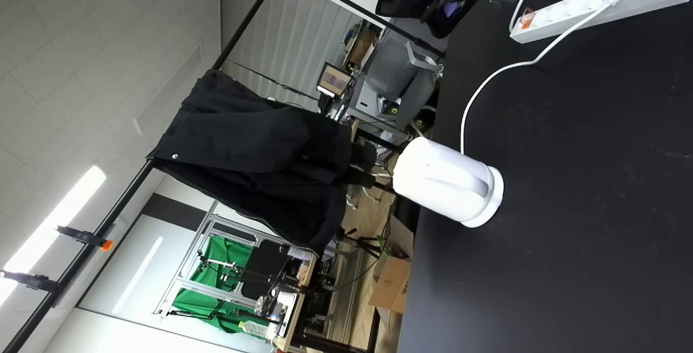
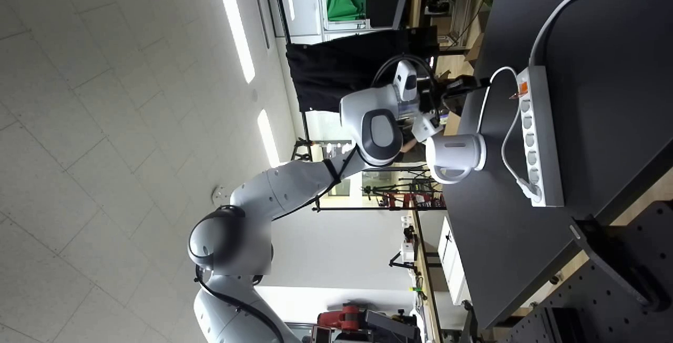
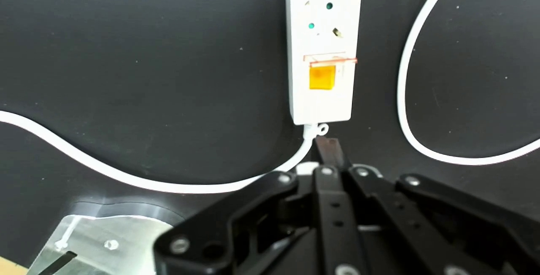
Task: Press the power button on the extension cord.
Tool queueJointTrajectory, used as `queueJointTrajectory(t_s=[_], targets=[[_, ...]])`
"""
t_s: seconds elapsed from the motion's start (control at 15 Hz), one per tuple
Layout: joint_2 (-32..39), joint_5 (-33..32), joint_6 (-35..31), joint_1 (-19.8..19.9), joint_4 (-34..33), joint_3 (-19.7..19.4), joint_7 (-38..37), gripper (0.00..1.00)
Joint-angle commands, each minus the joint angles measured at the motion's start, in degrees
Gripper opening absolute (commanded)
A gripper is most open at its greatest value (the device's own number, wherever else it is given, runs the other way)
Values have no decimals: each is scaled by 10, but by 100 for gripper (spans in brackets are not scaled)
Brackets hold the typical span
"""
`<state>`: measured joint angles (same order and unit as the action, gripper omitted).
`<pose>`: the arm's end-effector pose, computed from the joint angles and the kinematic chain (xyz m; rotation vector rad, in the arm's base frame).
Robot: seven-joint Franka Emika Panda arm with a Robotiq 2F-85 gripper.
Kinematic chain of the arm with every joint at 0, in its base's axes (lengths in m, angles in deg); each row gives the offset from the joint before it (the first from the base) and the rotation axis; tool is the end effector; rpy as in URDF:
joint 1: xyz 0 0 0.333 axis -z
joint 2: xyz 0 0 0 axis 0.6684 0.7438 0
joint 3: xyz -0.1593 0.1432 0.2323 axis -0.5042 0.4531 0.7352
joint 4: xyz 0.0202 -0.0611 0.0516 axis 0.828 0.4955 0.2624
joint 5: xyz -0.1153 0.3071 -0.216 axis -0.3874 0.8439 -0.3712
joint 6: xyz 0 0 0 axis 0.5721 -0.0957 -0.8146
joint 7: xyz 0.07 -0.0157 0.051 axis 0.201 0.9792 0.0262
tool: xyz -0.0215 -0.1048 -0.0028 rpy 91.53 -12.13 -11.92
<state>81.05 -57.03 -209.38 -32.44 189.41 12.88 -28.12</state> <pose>0.5604 -0.2199 0.1331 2.9116 -1.0928 0.3470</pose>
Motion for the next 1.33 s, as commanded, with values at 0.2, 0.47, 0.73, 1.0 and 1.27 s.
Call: queueJointTrajectory(t_s=[0.2, 0.47, 0.73, 1.0, 1.27], targets=[[39, -14, 42, 32, -59, 34, -27, 0], [58, -1, 40, 68, -76, 71, -11, 0], [76, 2, 48, 91, -89, 92, -9, 0], [92, 6, 52, 106, -99, 109, -5, 0], [103, 5, 53, 113, -107, 116, -5, 0]])
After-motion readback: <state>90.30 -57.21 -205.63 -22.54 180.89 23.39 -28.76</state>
